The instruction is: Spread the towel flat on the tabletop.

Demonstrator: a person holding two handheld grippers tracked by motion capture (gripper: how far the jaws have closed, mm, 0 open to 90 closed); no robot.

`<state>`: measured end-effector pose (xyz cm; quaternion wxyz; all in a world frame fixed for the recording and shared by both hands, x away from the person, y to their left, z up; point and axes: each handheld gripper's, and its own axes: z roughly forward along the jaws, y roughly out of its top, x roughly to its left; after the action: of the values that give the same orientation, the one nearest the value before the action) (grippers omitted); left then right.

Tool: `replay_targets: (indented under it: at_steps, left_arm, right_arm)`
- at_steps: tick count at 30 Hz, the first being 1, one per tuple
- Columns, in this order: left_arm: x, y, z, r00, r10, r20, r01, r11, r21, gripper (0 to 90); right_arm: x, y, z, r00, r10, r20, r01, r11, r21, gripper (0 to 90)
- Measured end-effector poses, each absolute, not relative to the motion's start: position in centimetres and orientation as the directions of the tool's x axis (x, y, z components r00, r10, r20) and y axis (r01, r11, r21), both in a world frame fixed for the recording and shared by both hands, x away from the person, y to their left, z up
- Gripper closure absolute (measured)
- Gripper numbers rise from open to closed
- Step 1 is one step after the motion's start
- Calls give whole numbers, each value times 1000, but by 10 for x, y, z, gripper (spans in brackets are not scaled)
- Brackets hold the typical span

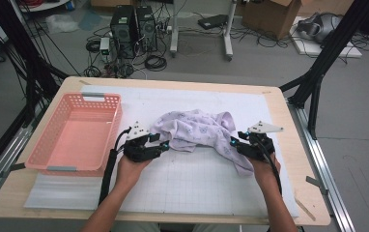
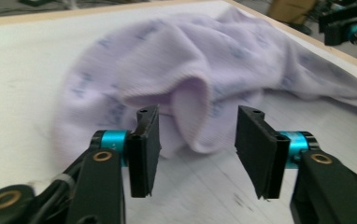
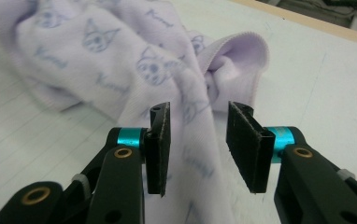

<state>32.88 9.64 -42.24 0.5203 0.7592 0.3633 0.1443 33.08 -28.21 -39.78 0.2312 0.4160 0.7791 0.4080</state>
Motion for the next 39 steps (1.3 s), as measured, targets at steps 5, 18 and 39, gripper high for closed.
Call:
replay_targets:
  at_steps: [5,18,39]
  left_arm:
    - [329,65,-433,753,646,-126,394,-288,873,541]
    - [349,-6,-449,770,637,46,368,-501,783,608]
    - [287,105,-429,812,558,-169,432,-381,818,849]
  right_arm:
    - [305,-287,-407,-558,830,-14,447,315,837,578]
    - [277,-289,-431,-574,819,-29,455,347,820,564]
    - [303,-247,-433,-678,727,-111,456,533,712,850]
